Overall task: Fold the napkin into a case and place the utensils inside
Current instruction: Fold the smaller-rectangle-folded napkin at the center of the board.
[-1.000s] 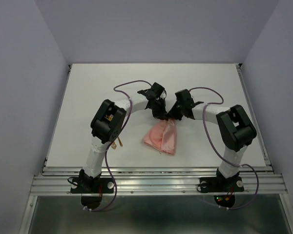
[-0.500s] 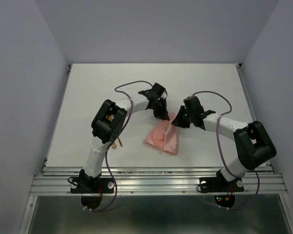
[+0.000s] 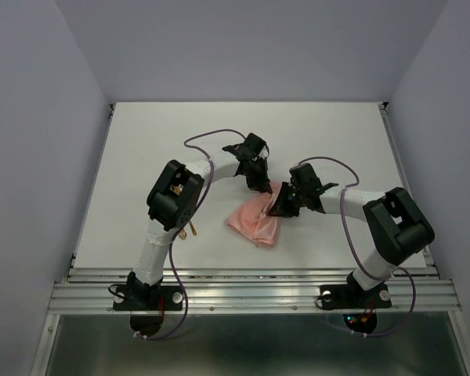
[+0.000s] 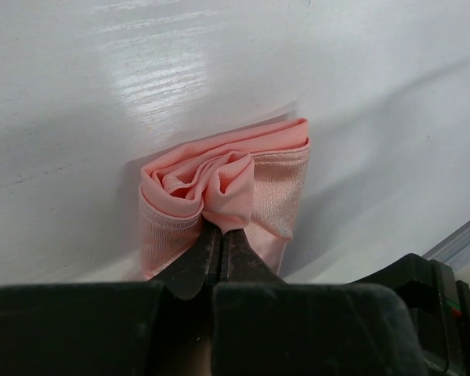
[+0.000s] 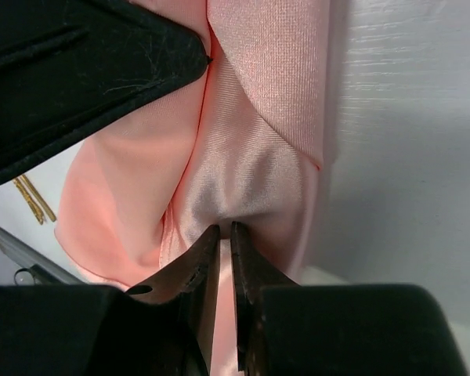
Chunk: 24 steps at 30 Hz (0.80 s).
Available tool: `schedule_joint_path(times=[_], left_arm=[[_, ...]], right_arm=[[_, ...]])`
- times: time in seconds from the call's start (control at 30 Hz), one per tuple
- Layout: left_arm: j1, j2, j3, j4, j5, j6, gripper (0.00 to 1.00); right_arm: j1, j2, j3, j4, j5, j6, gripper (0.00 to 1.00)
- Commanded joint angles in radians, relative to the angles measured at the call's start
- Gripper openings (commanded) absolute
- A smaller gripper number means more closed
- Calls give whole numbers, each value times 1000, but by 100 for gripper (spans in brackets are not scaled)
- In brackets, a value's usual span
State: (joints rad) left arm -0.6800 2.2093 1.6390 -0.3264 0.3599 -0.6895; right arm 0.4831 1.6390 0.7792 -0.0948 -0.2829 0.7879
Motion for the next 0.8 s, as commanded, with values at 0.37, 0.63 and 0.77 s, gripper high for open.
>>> schedule_joint_path(times=[0.37, 0.63, 0.77], left_arm=[[-4, -7, 31, -68, -124, 39, 0], [-4, -16, 42, -83, -139, 38, 0], [-4, -29, 44, -89, -142, 38, 0]], right_arm=[[41, -102, 40, -50, 27, -35, 18], [51, 65, -20, 47, -21, 22, 17], [51, 99, 0, -18, 74, 30, 17]])
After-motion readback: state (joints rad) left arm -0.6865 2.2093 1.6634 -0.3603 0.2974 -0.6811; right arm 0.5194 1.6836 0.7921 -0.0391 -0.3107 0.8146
